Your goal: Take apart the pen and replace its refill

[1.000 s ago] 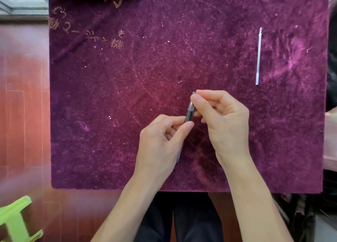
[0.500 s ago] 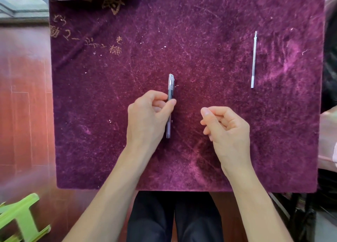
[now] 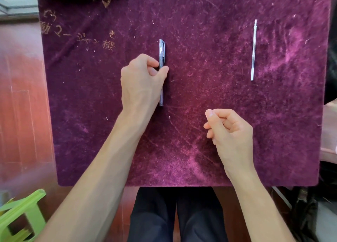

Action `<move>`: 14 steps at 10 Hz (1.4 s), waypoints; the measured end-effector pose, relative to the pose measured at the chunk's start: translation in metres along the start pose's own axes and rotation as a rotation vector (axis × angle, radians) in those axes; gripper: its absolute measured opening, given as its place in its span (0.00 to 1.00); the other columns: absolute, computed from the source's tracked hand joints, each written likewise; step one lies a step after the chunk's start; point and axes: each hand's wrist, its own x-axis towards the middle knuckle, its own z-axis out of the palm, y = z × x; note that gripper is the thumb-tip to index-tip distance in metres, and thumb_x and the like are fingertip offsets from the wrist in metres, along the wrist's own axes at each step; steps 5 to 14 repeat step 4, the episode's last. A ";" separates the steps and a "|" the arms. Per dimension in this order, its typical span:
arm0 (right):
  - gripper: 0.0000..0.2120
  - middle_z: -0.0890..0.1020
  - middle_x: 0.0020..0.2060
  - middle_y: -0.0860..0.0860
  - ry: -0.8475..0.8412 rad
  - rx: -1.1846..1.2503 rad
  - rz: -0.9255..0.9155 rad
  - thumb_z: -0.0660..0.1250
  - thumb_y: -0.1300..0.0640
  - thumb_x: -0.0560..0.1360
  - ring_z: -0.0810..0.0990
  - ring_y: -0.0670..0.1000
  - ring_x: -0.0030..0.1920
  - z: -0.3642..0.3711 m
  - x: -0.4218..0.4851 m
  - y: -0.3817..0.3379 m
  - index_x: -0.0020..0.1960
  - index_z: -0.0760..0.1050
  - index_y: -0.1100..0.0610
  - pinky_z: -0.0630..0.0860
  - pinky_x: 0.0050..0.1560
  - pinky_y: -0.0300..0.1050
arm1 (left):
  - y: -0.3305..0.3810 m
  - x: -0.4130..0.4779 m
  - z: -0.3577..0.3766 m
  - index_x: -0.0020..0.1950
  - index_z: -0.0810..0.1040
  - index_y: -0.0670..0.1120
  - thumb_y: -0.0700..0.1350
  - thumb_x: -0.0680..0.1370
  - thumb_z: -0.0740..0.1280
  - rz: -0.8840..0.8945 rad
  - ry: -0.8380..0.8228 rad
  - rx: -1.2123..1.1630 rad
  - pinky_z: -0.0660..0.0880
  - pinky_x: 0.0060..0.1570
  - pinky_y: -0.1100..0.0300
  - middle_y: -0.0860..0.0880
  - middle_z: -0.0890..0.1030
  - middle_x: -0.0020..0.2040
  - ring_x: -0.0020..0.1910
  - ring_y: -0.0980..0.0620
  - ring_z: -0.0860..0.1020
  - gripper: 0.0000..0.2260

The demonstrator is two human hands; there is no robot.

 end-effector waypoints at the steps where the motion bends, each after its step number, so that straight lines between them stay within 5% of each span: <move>1: 0.06 0.87 0.36 0.46 -0.002 -0.015 -0.007 0.73 0.50 0.82 0.81 0.39 0.32 0.000 -0.002 -0.001 0.47 0.85 0.49 0.76 0.34 0.30 | -0.002 -0.003 -0.001 0.54 0.84 0.50 0.56 0.74 0.74 0.004 -0.003 0.000 0.80 0.48 0.60 0.56 0.83 0.37 0.39 0.58 0.82 0.14; 4: 0.09 0.85 0.35 0.41 0.015 -0.025 -0.042 0.71 0.48 0.82 0.82 0.38 0.35 -0.024 -0.057 -0.052 0.47 0.85 0.49 0.77 0.39 0.29 | -0.005 -0.061 -0.042 0.49 0.83 0.52 0.54 0.77 0.64 -0.087 -0.144 -0.060 0.77 0.45 0.59 0.56 0.83 0.37 0.39 0.56 0.82 0.10; 14: 0.09 0.85 0.35 0.41 0.015 -0.025 -0.042 0.71 0.48 0.82 0.82 0.38 0.35 -0.024 -0.057 -0.052 0.47 0.85 0.49 0.77 0.39 0.29 | -0.005 -0.061 -0.042 0.49 0.83 0.52 0.54 0.77 0.64 -0.087 -0.144 -0.060 0.77 0.45 0.59 0.56 0.83 0.37 0.39 0.56 0.82 0.10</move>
